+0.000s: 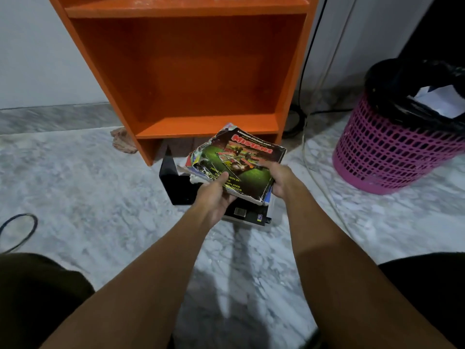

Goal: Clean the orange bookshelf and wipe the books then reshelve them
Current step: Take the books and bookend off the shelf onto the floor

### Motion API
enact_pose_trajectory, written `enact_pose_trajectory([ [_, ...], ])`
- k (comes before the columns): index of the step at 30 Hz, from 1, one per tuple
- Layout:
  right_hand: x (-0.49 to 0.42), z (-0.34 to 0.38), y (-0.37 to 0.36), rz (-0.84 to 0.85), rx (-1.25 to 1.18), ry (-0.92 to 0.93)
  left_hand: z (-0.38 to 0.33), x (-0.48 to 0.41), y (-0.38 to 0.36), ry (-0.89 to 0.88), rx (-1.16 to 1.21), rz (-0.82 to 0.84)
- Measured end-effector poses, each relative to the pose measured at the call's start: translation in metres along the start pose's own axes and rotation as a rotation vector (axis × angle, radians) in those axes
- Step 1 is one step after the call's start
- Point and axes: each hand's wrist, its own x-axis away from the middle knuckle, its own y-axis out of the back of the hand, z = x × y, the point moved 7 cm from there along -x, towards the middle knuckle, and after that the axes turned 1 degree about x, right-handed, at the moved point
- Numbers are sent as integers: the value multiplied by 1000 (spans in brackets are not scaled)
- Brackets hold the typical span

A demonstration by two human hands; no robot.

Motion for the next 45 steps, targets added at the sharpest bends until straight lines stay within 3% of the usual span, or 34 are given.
enact_pose_trajectory([
  [4,-25,-5,10,-94,163,84,32,-16,19,139,-32,-46],
  [8,-44,-7,22,-166,310,170,53,-23,63,295,-511,-112],
  [11,-58,-14,37,-288,381,224,22,-34,112,68,-973,-441],
  [15,-41,-19,44,-477,375,268,-13,-32,115,-158,-1092,-670],
  [17,-41,-33,43,-416,330,223,-25,-31,105,-305,-1179,-732],
  [19,-43,-48,38,-306,327,175,-28,-45,97,-350,-1047,-631],
  [22,-42,-56,35,-194,302,147,-22,-77,82,-193,-801,-330],
  [26,-38,-60,38,-136,300,61,-1,-95,71,-26,-859,-96],
  [38,-80,-100,63,-68,310,-35,21,-86,97,-25,-774,-90],
  [45,-97,-108,76,-129,345,-59,24,-84,100,7,-742,-90],
])
